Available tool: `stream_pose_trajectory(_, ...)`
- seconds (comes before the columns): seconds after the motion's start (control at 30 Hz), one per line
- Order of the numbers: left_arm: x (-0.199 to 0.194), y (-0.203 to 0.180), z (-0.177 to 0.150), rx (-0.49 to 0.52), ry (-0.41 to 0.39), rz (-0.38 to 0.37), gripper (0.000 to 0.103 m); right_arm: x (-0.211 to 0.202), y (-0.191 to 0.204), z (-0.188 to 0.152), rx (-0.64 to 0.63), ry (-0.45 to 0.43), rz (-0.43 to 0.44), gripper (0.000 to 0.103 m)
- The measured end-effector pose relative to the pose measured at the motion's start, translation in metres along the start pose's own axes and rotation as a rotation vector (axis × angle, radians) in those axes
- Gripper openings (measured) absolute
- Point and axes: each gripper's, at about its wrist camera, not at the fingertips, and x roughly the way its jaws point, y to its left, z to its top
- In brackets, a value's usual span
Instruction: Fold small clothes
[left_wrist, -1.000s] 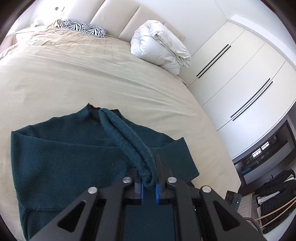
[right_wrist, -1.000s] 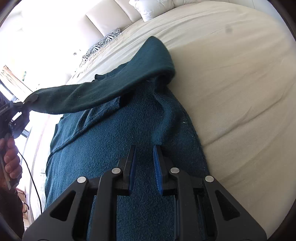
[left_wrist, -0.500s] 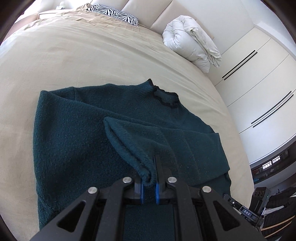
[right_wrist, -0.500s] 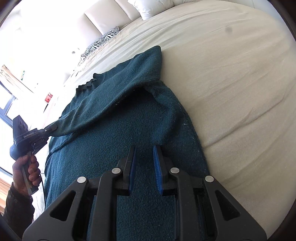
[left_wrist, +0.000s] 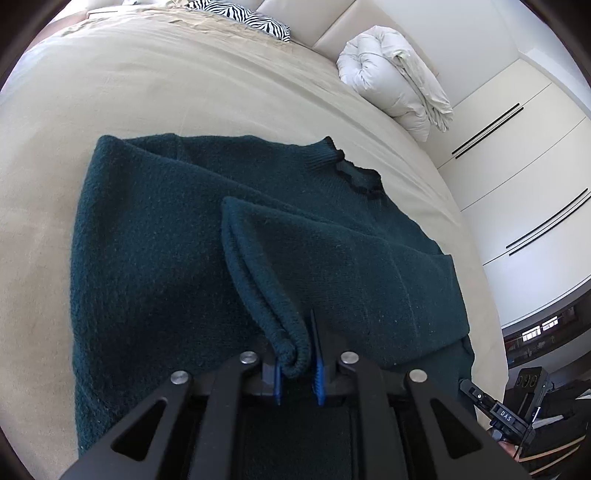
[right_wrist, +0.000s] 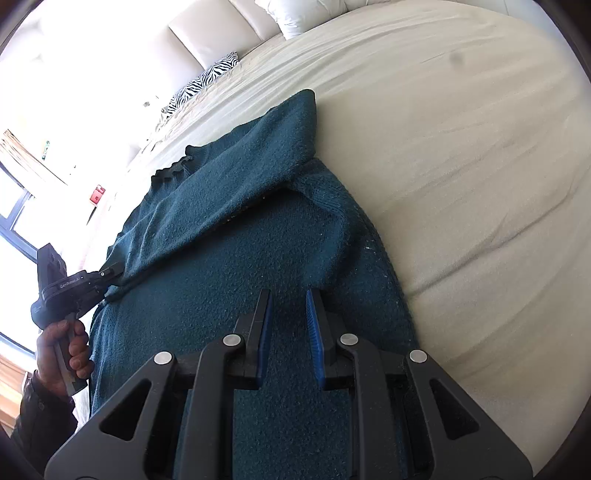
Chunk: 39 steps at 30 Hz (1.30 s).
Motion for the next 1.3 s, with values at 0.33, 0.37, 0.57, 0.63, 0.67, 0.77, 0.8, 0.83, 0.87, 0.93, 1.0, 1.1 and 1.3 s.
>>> stream_pose_trajectory(0.33,0.003,0.011,-0.001,-0.034,-0.018,-0.046,0.015,0.001,-0.005,0.08,0.139,-0.018,0.26,0.019)
stream_pose_trajectory(0.37,0.004,0.013,-0.001,-0.037,-0.018,-0.051,0.015,0.01,-0.007,0.093,0.16,-0.006,0.283,0.027)
stream_pose_trajectory(0.57,0.009,0.023,-0.001,-0.053,-0.017,-0.097,0.016,0.08,-0.033,0.143,0.343,0.075,0.343,0.058)
stream_pose_trajectory(0.63,0.01,0.028,-0.001,-0.058,-0.016,-0.115,0.015,0.092,-0.04,0.157,0.385,0.054,0.357,0.058)
stream_pose_trajectory(0.67,0.011,0.029,-0.001,-0.058,-0.019,-0.12,0.015,0.096,-0.043,0.164,0.407,0.045,0.366,0.057)
stream_pose_trajectory(0.77,0.012,0.028,-0.001,-0.04,-0.032,-0.124,0.015,0.11,-0.048,0.185,0.45,0.038,0.388,0.058)
stream_pose_trajectory(0.8,0.012,0.029,-0.001,-0.036,-0.036,-0.123,0.015,0.114,-0.049,0.192,0.453,0.044,0.39,0.058)
stream_pose_trajectory(0.83,0.012,0.028,-0.001,-0.033,-0.038,-0.124,0.015,0.117,-0.048,0.197,0.454,0.05,0.392,0.058)
stream_pose_trajectory(0.87,0.012,0.028,-0.001,-0.032,-0.04,-0.125,0.015,0.118,-0.048,0.2,0.455,0.055,0.394,0.058)
stream_pose_trajectory(0.93,0.012,0.029,-0.001,-0.029,-0.042,-0.129,0.015,0.118,-0.047,0.2,0.446,0.067,0.402,0.058)
stream_pose_trajectory(1.0,0.013,0.029,0.0,-0.025,-0.045,-0.13,0.015,0.111,-0.046,0.189,0.419,0.086,0.418,0.058)
stream_pose_trajectory(1.1,0.012,0.03,-0.001,-0.022,-0.051,-0.131,0.015,0.098,-0.039,0.161,0.359,0.117,0.44,0.058)
stream_pose_trajectory(1.3,-0.011,0.025,-0.005,-0.029,-0.065,-0.102,0.026,0.041,-0.037,0.105,0.342,0.139,0.479,0.058)
